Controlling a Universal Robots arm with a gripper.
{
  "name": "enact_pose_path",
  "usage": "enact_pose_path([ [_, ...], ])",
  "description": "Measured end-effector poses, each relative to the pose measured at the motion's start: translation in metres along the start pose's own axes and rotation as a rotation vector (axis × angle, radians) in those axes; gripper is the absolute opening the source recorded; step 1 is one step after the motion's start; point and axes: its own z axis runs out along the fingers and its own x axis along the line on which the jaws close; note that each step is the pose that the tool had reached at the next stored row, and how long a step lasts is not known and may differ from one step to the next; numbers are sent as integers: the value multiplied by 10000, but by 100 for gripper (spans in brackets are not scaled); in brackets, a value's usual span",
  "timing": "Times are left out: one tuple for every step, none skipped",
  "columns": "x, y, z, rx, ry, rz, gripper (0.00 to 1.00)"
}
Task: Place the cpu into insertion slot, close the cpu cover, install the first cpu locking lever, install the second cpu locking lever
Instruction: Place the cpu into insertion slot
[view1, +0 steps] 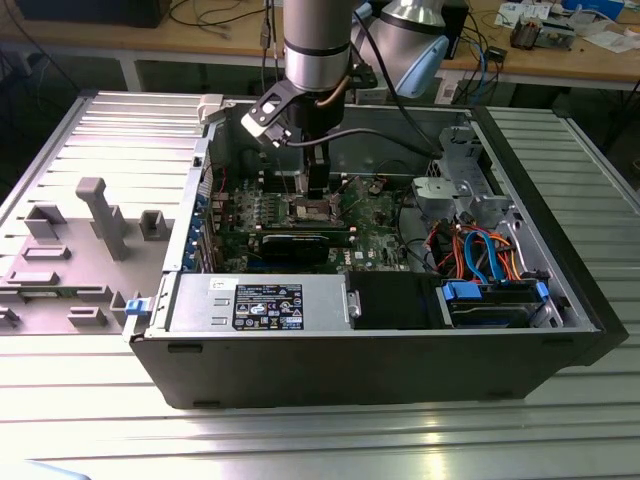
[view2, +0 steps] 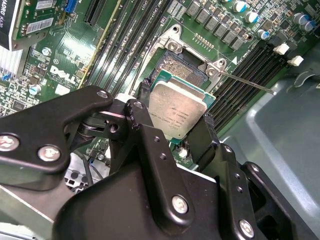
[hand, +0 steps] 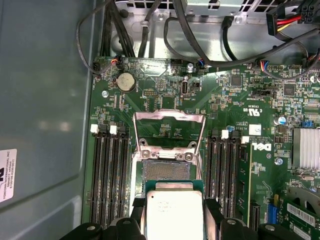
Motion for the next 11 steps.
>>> enact_pose_path([
  [2, -2, 2, -1, -15, 1, 55],
  [5, -2, 3, 3, -45, -3, 55],
  [13, -2, 6, 8, -139, -6, 55],
  [22, -2, 9, 12, -195, -8, 55],
  [32, -1, 17, 14, -242, -9, 55],
  [42, -1, 27, 17, -280, -12, 55],
  [46, -1, 32, 17, -288, -12, 55],
  [48, 0, 35, 16, -288, -12, 55],
  [48, 0, 37, 19, -293, -14, 55],
  [48, -1, 41, 18, -294, -12, 55],
  [48, -1, 43, 18, -294, -12, 55],
])
